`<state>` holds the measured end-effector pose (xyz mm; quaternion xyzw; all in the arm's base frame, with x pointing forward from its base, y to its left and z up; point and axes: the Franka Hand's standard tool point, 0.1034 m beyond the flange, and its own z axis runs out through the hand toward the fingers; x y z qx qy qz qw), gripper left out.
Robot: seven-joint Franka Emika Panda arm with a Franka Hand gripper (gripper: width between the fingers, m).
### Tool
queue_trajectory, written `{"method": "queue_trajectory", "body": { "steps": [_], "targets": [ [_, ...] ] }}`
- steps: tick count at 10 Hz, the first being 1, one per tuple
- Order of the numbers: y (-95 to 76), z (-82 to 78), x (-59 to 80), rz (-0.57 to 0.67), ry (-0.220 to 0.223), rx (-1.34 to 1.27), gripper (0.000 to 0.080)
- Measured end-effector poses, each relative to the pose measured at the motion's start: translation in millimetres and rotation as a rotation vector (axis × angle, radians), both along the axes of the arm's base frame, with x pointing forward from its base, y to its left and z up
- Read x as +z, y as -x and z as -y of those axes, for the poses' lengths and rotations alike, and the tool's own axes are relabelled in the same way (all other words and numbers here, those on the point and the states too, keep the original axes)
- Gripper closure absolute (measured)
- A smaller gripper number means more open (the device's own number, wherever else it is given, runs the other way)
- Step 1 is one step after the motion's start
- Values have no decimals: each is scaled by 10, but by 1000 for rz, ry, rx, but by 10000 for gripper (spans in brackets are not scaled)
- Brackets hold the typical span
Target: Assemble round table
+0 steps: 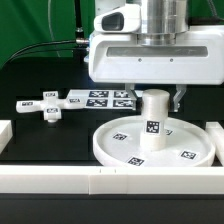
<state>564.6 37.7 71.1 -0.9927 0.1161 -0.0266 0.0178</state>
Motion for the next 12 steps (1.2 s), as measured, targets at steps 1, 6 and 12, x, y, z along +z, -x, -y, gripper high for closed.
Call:
{"method": "queue_trajectory", "body": {
  "steps": [1,6,12],
  "targets": [
    [0,3,0,-1,-5,-40,387],
    [2,45,-4,-19,-84,-514,387],
    [0,47,-10,-46,-130,-900,387]
  ]
}}
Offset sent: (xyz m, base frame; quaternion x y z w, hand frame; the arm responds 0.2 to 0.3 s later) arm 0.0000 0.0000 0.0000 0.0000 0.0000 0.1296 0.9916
